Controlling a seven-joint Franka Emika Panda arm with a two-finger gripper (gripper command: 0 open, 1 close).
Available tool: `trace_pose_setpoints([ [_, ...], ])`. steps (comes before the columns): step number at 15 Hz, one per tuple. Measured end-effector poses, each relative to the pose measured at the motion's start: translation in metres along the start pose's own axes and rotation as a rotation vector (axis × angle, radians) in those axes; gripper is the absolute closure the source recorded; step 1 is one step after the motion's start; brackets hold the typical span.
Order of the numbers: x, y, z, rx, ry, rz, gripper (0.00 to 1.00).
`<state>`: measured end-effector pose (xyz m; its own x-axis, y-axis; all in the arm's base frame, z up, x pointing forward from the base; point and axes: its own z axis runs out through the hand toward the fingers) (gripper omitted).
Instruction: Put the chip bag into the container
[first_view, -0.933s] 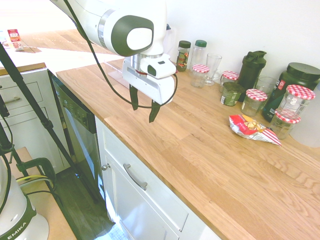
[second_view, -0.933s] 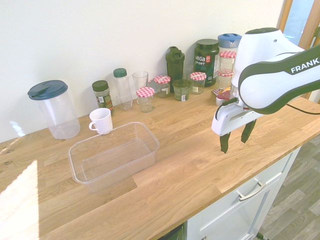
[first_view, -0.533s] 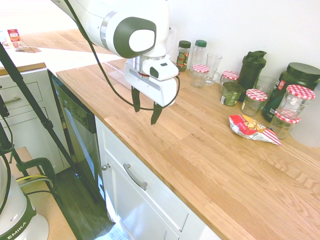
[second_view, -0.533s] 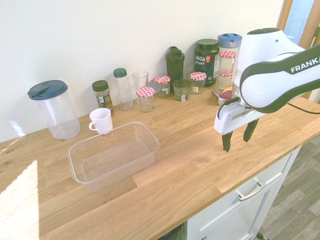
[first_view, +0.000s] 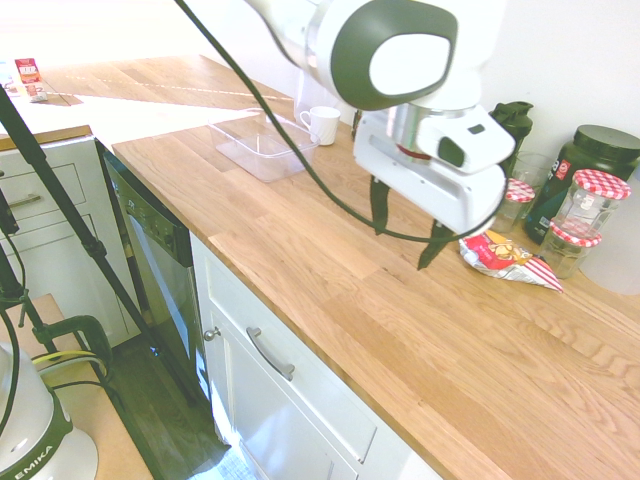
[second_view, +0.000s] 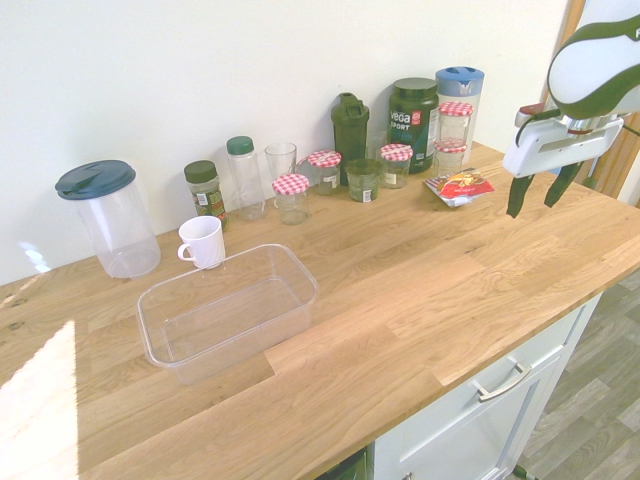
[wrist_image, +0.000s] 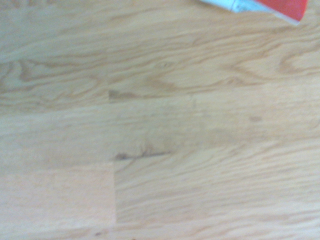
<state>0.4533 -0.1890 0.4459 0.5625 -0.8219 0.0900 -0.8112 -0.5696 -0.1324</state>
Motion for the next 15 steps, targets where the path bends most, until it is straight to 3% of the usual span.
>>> trace_pose_setpoints([
  [5,0.080,0.000,0.012,0.115,-0.049,-0.007,0.00],
  [15,0.141,-0.043,0.043,0.119,-0.104,-0.020,0.00],
])
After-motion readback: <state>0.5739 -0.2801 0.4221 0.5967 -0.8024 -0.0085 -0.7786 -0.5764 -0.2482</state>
